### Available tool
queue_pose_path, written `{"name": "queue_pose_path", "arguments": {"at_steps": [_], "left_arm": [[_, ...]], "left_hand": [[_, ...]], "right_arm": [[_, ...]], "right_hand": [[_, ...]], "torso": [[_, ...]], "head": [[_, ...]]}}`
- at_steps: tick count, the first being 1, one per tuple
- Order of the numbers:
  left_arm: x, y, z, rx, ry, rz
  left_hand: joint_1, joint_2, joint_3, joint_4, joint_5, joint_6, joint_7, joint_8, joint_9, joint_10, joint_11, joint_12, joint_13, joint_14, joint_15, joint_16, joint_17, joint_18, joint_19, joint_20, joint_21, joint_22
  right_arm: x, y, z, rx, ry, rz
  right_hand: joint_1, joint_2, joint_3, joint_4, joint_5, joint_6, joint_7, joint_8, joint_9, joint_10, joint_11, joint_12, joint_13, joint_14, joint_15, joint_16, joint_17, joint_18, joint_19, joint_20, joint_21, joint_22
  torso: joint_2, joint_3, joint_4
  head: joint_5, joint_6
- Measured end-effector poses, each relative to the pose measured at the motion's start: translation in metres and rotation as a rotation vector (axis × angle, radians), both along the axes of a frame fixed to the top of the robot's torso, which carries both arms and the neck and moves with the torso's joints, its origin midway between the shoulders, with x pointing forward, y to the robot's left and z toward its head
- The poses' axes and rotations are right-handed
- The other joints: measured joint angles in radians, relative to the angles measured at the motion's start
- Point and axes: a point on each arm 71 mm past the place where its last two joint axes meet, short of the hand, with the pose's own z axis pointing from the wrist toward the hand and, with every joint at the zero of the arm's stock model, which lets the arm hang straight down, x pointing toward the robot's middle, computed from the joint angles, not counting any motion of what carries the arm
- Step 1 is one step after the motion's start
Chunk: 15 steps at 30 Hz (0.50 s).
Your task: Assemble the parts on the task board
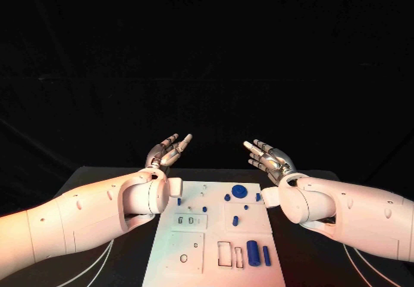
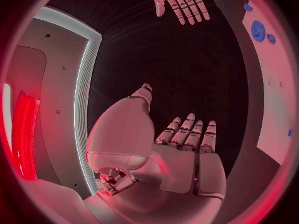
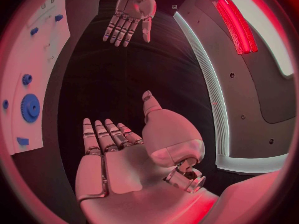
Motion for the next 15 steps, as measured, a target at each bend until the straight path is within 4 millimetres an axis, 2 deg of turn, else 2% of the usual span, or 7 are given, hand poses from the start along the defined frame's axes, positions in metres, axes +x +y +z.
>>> {"name": "queue_pose_path", "arguments": {"at_steps": [3, 5, 8, 10, 12, 14, 15], "left_arm": [[0.0, 0.0, -0.001, -0.012, 0.013, -0.008], [0.0, -0.001, -0.001, -0.017, 0.018, -0.011], [0.0, -0.001, -0.002, -0.025, 0.025, -0.016], [-0.001, 0.008, -0.002, -0.03, 0.028, -0.016], [-0.001, 0.022, -0.002, -0.026, 0.03, -0.001], [0.0, 0.029, -0.002, -0.027, 0.031, 0.005], [0.0, 0.029, -0.002, -0.03, 0.032, 0.001]], "left_hand": [[0.031, 0.001, 0.003, 0.009, 0.003, 0.027, 0.001, 0.004, 0.004, 0.035, 0.016, 0.018, 0.004, 0.025, 0.023, 0.007, 0.004, 0.0, 0.004, 0.01, 0.004, 0.001], [0.036, 0.006, 0.003, 0.009, 0.003, 0.046, 0.003, 0.01, 0.006, 0.056, 0.02, 0.029, 0.007, 0.052, 0.028, 0.012, 0.008, 0.0, 0.013, 0.015, 0.009, 0.004], [0.047, 0.017, 0.003, 0.009, 0.003, 0.12, 0.007, 0.028, 0.016, 0.119, 0.03, 0.054, 0.012, 0.136, 0.036, 0.034, 0.018, 0.0, 0.063, 0.014, 0.026, 0.013], [0.058, 0.028, 0.003, 0.009, 0.003, 0.191, 0.012, 0.046, 0.024, 0.183, 0.03, 0.076, 0.016, 0.246, 0.03, 0.062, 0.031, 0.009, 0.179, 0.013, 0.066, 0.036], [0.071, 0.035, 0.002, 0.008, 0.007, 0.252, 0.017, 0.061, 0.032, 0.252, 0.018, 0.098, 0.021, 0.421, 0.011, 0.113, 0.053, 0.039, 0.379, 0.008, 0.142, 0.075], [0.081, 0.035, -0.002, 0.004, 0.008, 0.304, 0.022, 0.072, 0.037, 0.322, 0.012, 0.12, 0.025, 0.531, -0.001, 0.144, 0.065, 0.049, 0.467, 0.007, 0.181, 0.092], [0.088, 0.04, -0.006, 0.0, 0.008, 0.346, 0.026, 0.082, 0.041, 0.367, 0.004, 0.134, 0.027, 0.574, -0.008, 0.155, 0.067, 0.068, 0.502, 0.006, 0.196, 0.097]], "right_arm": [[0.003, 0.001, 0.001, 0.007, 0.022, 0.049], [0.004, 0.002, 0.001, 0.011, 0.034, 0.073], [0.005, 0.003, 0.002, 0.019, 0.053, 0.112], [0.008, 0.0, 0.003, -0.017, 0.026, 0.116], [0.011, -0.008, 0.004, -0.068, -0.012, 0.102], [0.013, -0.014, 0.007, -0.12, -0.052, 0.092], [0.014, -0.015, 0.008, -0.14, -0.067, 0.091]], "right_hand": [[0.031, 0.003, 0.011, -0.02, 0.005, 0.032, 0.001, 0.004, 0.004, 0.034, 0.004, 0.002, 0.004, 0.026, 0.008, 0.002, 0.004, 0.0, 0.005, 0.005, 0.005, 0.003], [0.052, 0.003, 0.018, -0.035, 0.005, 0.058, 0.003, 0.012, 0.007, 0.066, 0.007, 0.01, 0.006, 0.057, 0.01, 0.01, 0.007, 0.0, 0.013, 0.012, 0.013, 0.007], [0.101, 0.0, 0.038, -0.075, 0.005, 0.131, 0.008, 0.03, 0.015, 0.157, 0.011, 0.026, 0.014, 0.154, 0.011, 0.03, 0.015, 0.0, 0.062, 0.012, 0.044, 0.022], [0.137, -0.003, 0.057, -0.106, 0.005, 0.194, 0.012, 0.042, 0.022, 0.242, 0.01, 0.04, 0.02, 0.243, 0.008, 0.047, 0.022, 0.0, 0.116, 0.013, 0.076, 0.037], [0.171, -0.008, 0.078, -0.135, 0.005, 0.259, 0.017, 0.054, 0.027, 0.333, 0.006, 0.053, 0.024, 0.341, 0.001, 0.064, 0.028, 0.01, 0.185, 0.012, 0.116, 0.056], [0.2, -0.016, 0.101, -0.158, 0.005, 0.326, 0.022, 0.064, 0.031, 0.418, 0.001, 0.063, 0.028, 0.433, -0.008, 0.078, 0.033, 0.023, 0.253, 0.012, 0.155, 0.074], [0.217, -0.023, 0.114, -0.172, 0.005, 0.368, 0.026, 0.069, 0.033, 0.464, -0.003, 0.066, 0.03, 0.486, -0.015, 0.085, 0.034, 0.023, 0.292, 0.012, 0.177, 0.083]], "torso": [[0.0, -0.0001, 0.0], [0.0, -0.0001, 0.0], [0.0, -0.0001, -0.0001], [0.001, -0.0005, -0.0012], [0.003, -0.0019, -0.0027], [0.005, -0.0029, -0.0036], [0.007, -0.0033, -0.004]], "head": [[0.0, 0.0], [0.0, 0.0], [0.0, 0.0], [0.0, -0.007], [0.0, -0.013], [-0.001, -0.017], [-0.001, -0.018]]}}
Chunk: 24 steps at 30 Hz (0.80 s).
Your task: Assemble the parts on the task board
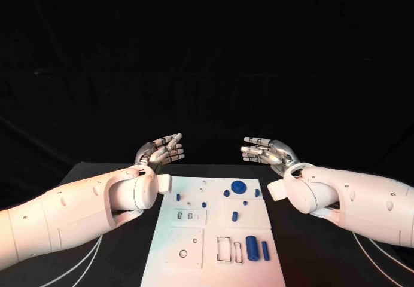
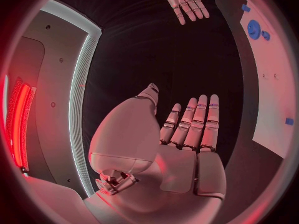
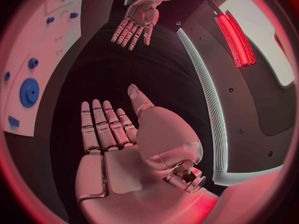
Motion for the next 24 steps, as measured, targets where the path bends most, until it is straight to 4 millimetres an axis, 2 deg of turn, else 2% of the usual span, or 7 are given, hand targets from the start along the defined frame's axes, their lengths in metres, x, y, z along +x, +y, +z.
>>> {"name": "queue_pose_path", "arguments": {"at_steps": [2, 6, 8, 16, 22, 23, 24], "left_arm": [[-0.002, -0.002, 0.0, -0.01, 0.002, -0.017], [-0.004, 0.002, 0.002, -0.02, 0.003, -0.035], [-0.005, 0.006, 0.003, -0.021, 0.003, -0.041], [-0.021, 0.009, 0.014, -0.019, -0.001, -0.108], [-0.035, 0.003, 0.025, -0.031, -0.013, -0.176], [-0.037, 0.003, 0.027, -0.034, -0.017, -0.187], [-0.04, 0.002, 0.03, -0.037, -0.022, -0.2]], "left_hand": [[0.012, -0.002, -0.006, -0.006, 0.0, 0.056, 0.008, 0.011, 0.005, 0.045, -0.008, 0.011, 0.0, 0.044, -0.01, 0.008, 0.0, 0.01, 0.028, 0.0, 0.012, 0.002], [0.066, 0.005, -0.007, -0.034, 0.0, 0.179, 0.026, 0.032, 0.012, 0.123, -0.026, 0.021, -0.002, 0.119, -0.032, 0.017, -0.002, 0.034, 0.072, 0.0, 0.026, 0.002], [0.092, 0.012, -0.003, -0.049, 0.0, 0.249, 0.038, 0.046, 0.017, 0.166, -0.039, 0.03, -0.003, 0.16, -0.044, 0.026, -0.002, 0.05, 0.097, -0.001, 0.036, 0.002], [0.151, 0.012, -0.006, -0.087, 0.0, 0.343, 0.059, 0.05, 0.011, 0.278, -0.074, 0.033, -0.004, 0.261, -0.079, 0.03, 0.0, 0.056, 0.162, -0.01, 0.055, 0.001], [0.187, 0.016, 0.011, -0.104, 0.0, 0.353, 0.056, 0.049, 0.003, 0.294, -0.076, 0.005, -0.009, 0.273, -0.084, 0.025, -0.002, 0.056, 0.17, -0.011, 0.055, -0.006], [0.187, 0.016, 0.011, -0.105, 0.0, 0.353, 0.056, 0.045, 0.002, 0.294, -0.076, 0.003, -0.009, 0.273, -0.084, 0.022, -0.003, 0.056, 0.171, -0.011, 0.055, -0.007], [0.187, 0.016, 0.011, -0.105, 0.0, 0.353, 0.056, 0.045, 0.002, 0.296, -0.078, 0.003, -0.009, 0.273, -0.084, 0.022, -0.003, 0.056, 0.17, -0.011, 0.055, -0.007]], "right_arm": [[0.0, -0.001, 0.002, -0.04, -0.033, 0.003], [0.0, -0.003, 0.006, -0.125, -0.092, 0.027], [0.001, -0.003, 0.009, -0.175, -0.125, 0.048], [0.001, 0.002, 0.02, -0.414, -0.229, 0.172], [0.003, 0.008, 0.024, -0.582, -0.269, 0.249], [0.003, 0.009, 0.025, -0.608, -0.277, 0.258], [0.003, 0.01, 0.026, -0.641, -0.289, 0.27]], "right_hand": [[0.024, -0.012, 0.02, -0.018, 0.0, 0.068, 0.007, 0.005, 0.002, 0.065, -0.007, 0.0, 0.001, 0.075, -0.01, 0.008, 0.002, 0.02, 0.053, -0.001, 0.031, 0.013], [0.058, -0.046, 0.071, -0.034, 0.004, 0.198, 0.025, 0.012, 0.006, 0.171, -0.024, 0.004, 0.002, 0.199, -0.032, 0.015, 0.003, 0.023, 0.138, -0.007, 0.081, 0.032], [0.076, -0.064, 0.1, -0.04, 0.006, 0.26, 0.035, 0.016, 0.006, 0.222, -0.034, 0.004, 0.002, 0.26, -0.045, 0.015, 0.004, 0.039, 0.179, -0.014, 0.108, 0.042], [0.071, -0.133, 0.182, -0.049, 0.019, 0.409, 0.068, 0.016, 0.009, 0.371, -0.07, -0.005, 0.005, 0.446, -0.093, 0.021, 0.014, 0.039, 0.299, -0.052, 0.199, 0.078], [0.048, -0.166, 0.216, -0.048, 0.027, 0.468, 0.051, 0.016, 0.01, 0.448, -0.093, -0.016, 0.007, 0.561, -0.127, 0.037, 0.034, 0.039, 0.366, -0.084, 0.267, 0.11], [0.05, -0.173, 0.218, -0.049, 0.032, 0.478, 0.049, 0.016, 0.012, 0.46, -0.098, -0.016, 0.009, 0.583, -0.133, 0.043, 0.04, 0.048, 0.379, -0.09, 0.281, 0.117], [0.045, -0.19, 0.23, -0.049, 0.051, 0.508, 0.036, 0.016, 0.014, 0.505, -0.115, -0.016, 0.013, 0.663, -0.157, 0.07, 0.066, 0.054, 0.428, -0.114, 0.335, 0.147]], "torso": [[0.003, 0.0001, -0.0009], [0.009, -0.0007, -0.0014], [0.013, -0.0007, -0.0014], [0.036, 0.0005, -0.0009], [0.062, 0.0004, -0.0009], [0.067, 0.0004, -0.0009], [0.072, 0.0003, -0.0007]], "head": [[0.0, -0.003], [-0.001, -0.005], [-0.001, -0.005], [0.0, -0.012], [-0.002, -0.015], [-0.002, -0.015], [-0.001, -0.014]]}}
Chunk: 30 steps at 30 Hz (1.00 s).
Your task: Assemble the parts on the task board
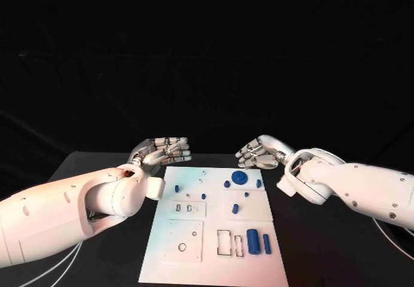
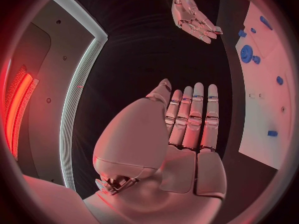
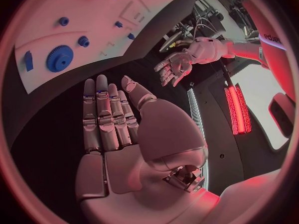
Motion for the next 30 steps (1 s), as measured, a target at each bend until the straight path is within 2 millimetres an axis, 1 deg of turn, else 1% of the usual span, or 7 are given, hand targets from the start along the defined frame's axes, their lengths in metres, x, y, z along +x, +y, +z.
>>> {"name": "queue_pose_path", "arguments": {"at_steps": [2, 5, 14, 17, 19, 21, 30], "left_arm": [[-0.003, -0.001, 0.004, -0.004, -0.007, -0.017], [-0.008, -0.002, 0.01, -0.012, -0.018, -0.042], [-0.018, -0.005, 0.024, -0.032, -0.045, -0.087], [-0.02, -0.006, 0.027, -0.036, -0.05, -0.097], [-0.021, -0.007, 0.029, -0.038, -0.054, -0.104], [-0.022, -0.007, 0.032, -0.041, -0.06, -0.109], [-0.023, -0.007, 0.039, -0.043, -0.074, -0.117]], "left_hand": [[0.0, 0.0, 0.0, 0.0, 0.0, 0.0, 0.0, 0.0, -0.001, 0.001, -0.001, -0.005, 0.0, 0.002, 0.002, 0.0, 0.0, 0.0, 0.003, -0.003, 0.0, -0.001], [0.0, 0.0, 0.0, 0.0, 0.0, 0.003, 0.004, -0.006, -0.003, 0.005, 0.002, -0.015, 0.0, 0.004, 0.004, -0.007, -0.002, 0.0, 0.004, -0.004, 0.0, -0.003], [-0.012, -0.012, -0.008, 0.008, 0.0, 0.006, 0.006, -0.016, -0.005, 0.012, 0.002, -0.031, 0.0, 0.007, 0.007, -0.019, -0.005, 0.0, 0.006, -0.001, 0.0, -0.009], [-0.012, -0.012, -0.015, 0.01, 0.0, 0.009, 0.005, -0.017, -0.005, 0.016, 0.006, -0.035, 0.0, 0.011, 0.004, -0.023, -0.006, 0.0, 0.007, 0.0, -0.004, -0.01], [-0.016, -0.016, -0.015, 0.01, 0.0, 0.011, 0.004, -0.017, -0.005, 0.016, 0.006, -0.035, 0.0, 0.011, 0.004, -0.023, -0.006, 0.0, 0.007, 0.0, -0.004, -0.011], [-0.016, -0.016, -0.018, 0.013, 0.0, 0.011, 0.004, -0.017, -0.006, 0.016, 0.006, -0.04, 0.0, 0.011, 0.004, -0.023, -0.006, 0.0, 0.007, 0.0, -0.004, -0.011], [-0.019, -0.019, -0.021, 0.015, 0.0, 0.011, 0.004, -0.021, -0.006, 0.016, 0.006, -0.044, 0.0, 0.011, 0.004, -0.027, -0.007, 0.0, 0.007, 0.0, -0.004, -0.013]], "right_arm": [[0.0, 0.004, 0.002, -0.048, -0.021, 0.019], [0.0, 0.012, 0.007, -0.123, -0.063, 0.047], [0.0, 0.029, 0.016, -0.31, -0.184, 0.097], [-0.001, 0.033, 0.017, -0.357, -0.218, 0.107], [-0.001, 0.035, 0.018, -0.39, -0.239, 0.112], [-0.001, 0.037, 0.018, -0.422, -0.255, 0.115], [-0.002, 0.041, 0.016, -0.519, -0.264, 0.111]], "right_hand": [[-0.003, -0.019, 0.01, 0.001, 0.025, 0.038, -0.023, 0.0, 0.003, 0.067, -0.027, 0.0, 0.007, 0.12, -0.04, 0.048, 0.045, 0.001, 0.079, -0.042, 0.09, 0.047], [-0.015, -0.031, 0.013, 0.004, 0.04, 0.048, -0.033, 0.0, 0.003, 0.09, -0.038, -0.004, 0.011, 0.145, -0.055, 0.065, 0.082, 0.0, 0.118, -0.065, 0.158, 0.087], [-0.051, -0.061, 0.043, 0.009, 0.046, 0.052, -0.027, -0.018, 0.002, 0.067, -0.036, -0.012, 0.007, 0.144, -0.055, 0.065, 0.141, 0.0, 0.198, -0.067, 0.262, 0.158], [-0.065, -0.07, 0.062, 0.006, 0.075, 0.054, -0.028, -0.024, 0.002, 0.06, -0.031, -0.012, 0.009, 0.144, -0.055, 0.065, 0.16, -0.002, 0.267, -0.067, 0.371, 0.3], [-0.074, -0.079, 0.073, 0.007, 0.091, 0.054, -0.028, -0.027, 0.002, 0.047, -0.032, -0.012, 0.009, 0.144, -0.055, 0.065, 0.172, -0.024, 0.303, -0.067, 0.434, 0.386], [-0.083, -0.088, 0.079, 0.009, 0.095, 0.054, -0.028, -0.029, 0.002, 0.036, -0.028, -0.012, 0.009, 0.144, -0.055, 0.065, 0.182, -0.024, 0.327, -0.066, 0.478, 0.447], [-0.114, -0.103, 0.084, 0.028, 0.086, 0.054, -0.028, -0.029, 0.003, -0.014, -0.031, -0.012, 0.003, 0.14, -0.051, 0.065, 0.211, -0.039, 0.361, -0.061, 0.558, 0.56]], "torso": [[0.011, 0.0001, 0.0006], [0.028, 0.0007, 0.002], [0.073, 0.0019, 0.0053], [0.086, 0.0026, 0.005], [0.094, 0.0025, 0.0046], [0.101, 0.0025, 0.004], [0.125, 0.0038, 0.0053]], "head": [[0.001, 0.0], [0.001, 0.001], [-0.006, 0.007], [-0.007, 0.01], [-0.007, 0.011], [-0.008, 0.012], [-0.008, 0.014]]}}
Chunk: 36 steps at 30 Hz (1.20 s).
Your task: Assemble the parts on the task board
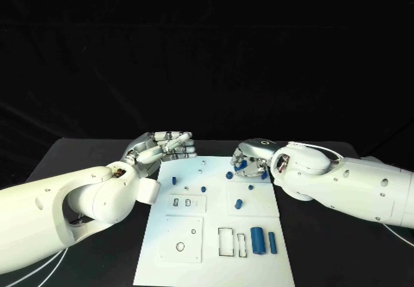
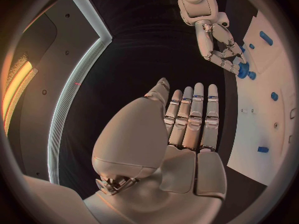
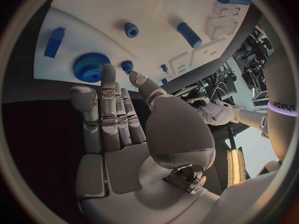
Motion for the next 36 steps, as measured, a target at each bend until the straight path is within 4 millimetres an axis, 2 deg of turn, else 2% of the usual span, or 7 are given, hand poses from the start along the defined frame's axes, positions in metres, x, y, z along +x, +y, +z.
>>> {"name": "queue_pose_path", "arguments": {"at_steps": [8, 10, 13, 29, 35, 36], "left_arm": [[0.0, 0.0, 0.001, 0.0, -0.002, -0.001], [0.0, 0.0, 0.001, 0.0, -0.002, -0.001], [-0.001, 0.0, 0.001, 0.001, -0.002, -0.001], [-0.001, 0.001, 0.001, 0.002, 0.0, -0.001], [-0.001, 0.001, 0.001, 0.002, 0.0, -0.001], [-0.001, 0.001, 0.001, 0.002, 0.0, -0.001]], "left_hand": [[-0.002, -0.002, -0.003, -0.003, 0.0, 0.0, 0.0, -0.004, 0.0, 0.0, 0.0, -0.003, 0.0, 0.0, 0.0, -0.004, -0.001, 0.0, 0.0, 0.0, 0.0, -0.001], [-0.002, -0.002, -0.003, -0.003, 0.0, 0.0, 0.0, -0.004, 0.0, 0.0, 0.0, -0.006, 0.0, 0.0, 0.0, -0.004, -0.001, 0.0, 0.0, 0.0, 0.0, -0.001], [-0.002, -0.002, -0.003, -0.003, 0.0, 0.0, 0.0, -0.004, 0.0, 0.0, 0.0, -0.006, 0.0, 0.0, 0.0, -0.004, -0.001, 0.0, 0.0, 0.0, 0.0, -0.001], [-0.002, -0.002, -0.003, -0.003, 0.0, 0.0, 0.0, -0.004, 0.0, 0.0, 0.0, -0.006, 0.0, 0.0, 0.0, -0.004, -0.001, 0.0, 0.0, 0.0, -0.005, -0.002], [-0.002, -0.002, -0.003, -0.003, 0.0, 0.0, 0.0, -0.004, 0.0, 0.0, 0.0, -0.006, 0.0, 0.0, 0.0, -0.004, -0.001, 0.0, 0.0, 0.0, -0.005, -0.002], [-0.002, -0.002, -0.003, -0.003, 0.0, 0.0, 0.0, -0.004, 0.0, 0.0, 0.0, -0.006, 0.0, 0.0, 0.0, -0.004, -0.001, 0.0, 0.0, 0.0, -0.005, -0.002]], "right_arm": [[-0.003, 0.009, -0.001, -0.036, -0.001, 0.009], [-0.003, 0.011, -0.001, -0.042, -0.003, 0.011], [-0.003, 0.012, -0.001, -0.048, -0.005, 0.013], [-0.001, 0.02, -0.001, -0.06, -0.017, 0.016], [0.0, 0.021, -0.001, -0.062, -0.018, 0.017], [0.0, 0.021, -0.001, -0.062, -0.018, 0.017]], "right_hand": [[0.0, 0.0, 0.011, 0.0, 0.006, 0.0, 0.0, 0.0, 0.001, -0.004, 0.003, 0.004, 0.0, 0.0, 0.0, 0.0, 0.01, 0.0, 0.016, 0.001, 0.034, 0.054], [0.0, 0.0, 0.011, 0.0, 0.006, 0.0, 0.0, 0.0, 0.001, -0.004, 0.003, 0.005, 0.0, 0.0, 0.0, 0.0, 0.01, -0.011, 0.019, -0.002, 0.035, 0.059], [0.0, 0.0, 0.015, 0.001, 0.006, 0.0, 0.0, 0.0, 0.001, -0.004, 0.003, 0.005, 0.0, 0.0, 0.0, 0.0, 0.014, -0.015, 0.025, -0.001, 0.05, 0.074], [0.0, 0.0, 0.041, 0.006, 0.006, 0.0, 0.0, 0.0, 0.002, -0.004, 0.003, 0.017, 0.002, 0.0, 0.0, 0.0, 0.032, -0.015, 0.034, -0.002, 0.081, 0.119], [0.001, 0.0, 0.056, 0.01, 0.001, 0.016, -0.005, 0.0, 0.006, 0.004, -0.004, 0.025, 0.005, 0.0, 0.0, 0.0, 0.042, -0.015, 0.034, -0.002, 0.089, 0.132], [0.007, 0.007, 0.06, 0.01, 0.001, 0.019, -0.009, 0.0, 0.006, 0.011, -0.004, 0.029, 0.006, 0.0, 0.0, 0.0, 0.043, -0.015, 0.034, -0.002, 0.092, 0.135]], "torso": [[0.011, 0.0006, 0.0025], [0.013, 0.0006, 0.003], [0.017, 0.001, 0.0034], [0.034, 0.0012, 0.0039], [0.039, 0.0012, 0.0053], [0.04, 0.0012, 0.0053]], "head": [[0.0, 0.001], [0.001, 0.001], [0.002, 0.001], [0.006, 0.001], [0.007, 0.002], [0.007, 0.002]]}}
